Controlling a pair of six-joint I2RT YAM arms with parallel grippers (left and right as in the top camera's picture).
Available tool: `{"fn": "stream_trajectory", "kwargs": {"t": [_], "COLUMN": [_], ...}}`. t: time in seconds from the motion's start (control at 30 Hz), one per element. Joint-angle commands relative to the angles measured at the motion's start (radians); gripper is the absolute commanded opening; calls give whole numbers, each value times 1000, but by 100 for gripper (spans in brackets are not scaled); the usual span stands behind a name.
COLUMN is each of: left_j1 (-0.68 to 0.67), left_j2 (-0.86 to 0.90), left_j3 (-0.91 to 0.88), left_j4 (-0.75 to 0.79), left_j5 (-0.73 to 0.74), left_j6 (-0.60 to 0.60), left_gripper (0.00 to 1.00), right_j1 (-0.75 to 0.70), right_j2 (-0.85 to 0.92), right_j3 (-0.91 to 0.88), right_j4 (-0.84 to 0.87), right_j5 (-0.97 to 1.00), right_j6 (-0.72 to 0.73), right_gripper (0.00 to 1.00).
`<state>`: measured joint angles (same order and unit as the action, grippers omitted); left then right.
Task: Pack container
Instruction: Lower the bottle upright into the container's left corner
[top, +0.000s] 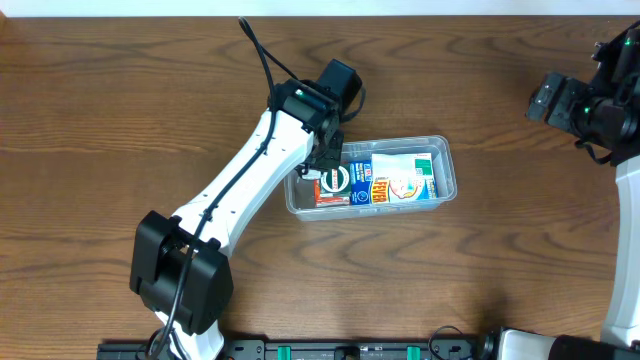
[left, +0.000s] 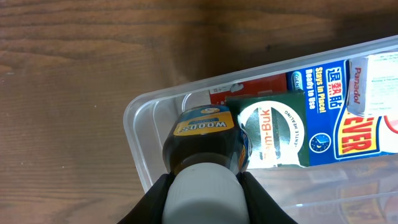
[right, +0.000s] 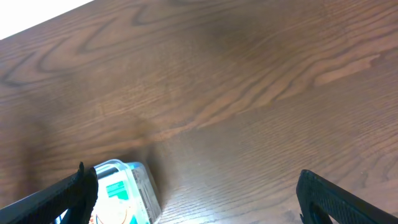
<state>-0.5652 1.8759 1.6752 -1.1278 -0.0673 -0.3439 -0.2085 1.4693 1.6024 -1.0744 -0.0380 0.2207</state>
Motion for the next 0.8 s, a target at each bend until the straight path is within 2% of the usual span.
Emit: {"fn": "stream_trajectory", "kwargs": {"t": [0.0,0.77], "left_j1": [28,43], "left_j2": [-10,-6], "left_j3": [-4,-14], "left_j4": [-9,2], "left_j5": [-30,-31], "left_j6": [-17,-16], "left_gripper": [15,15], "right_j1": [-7,-7], "right_j2": [2,2], "right_j3": [4,4], "right_j4": [0,0], "right_j5": [-7,-7], "right_j6": [11,11], "right_gripper": [99,99]}}
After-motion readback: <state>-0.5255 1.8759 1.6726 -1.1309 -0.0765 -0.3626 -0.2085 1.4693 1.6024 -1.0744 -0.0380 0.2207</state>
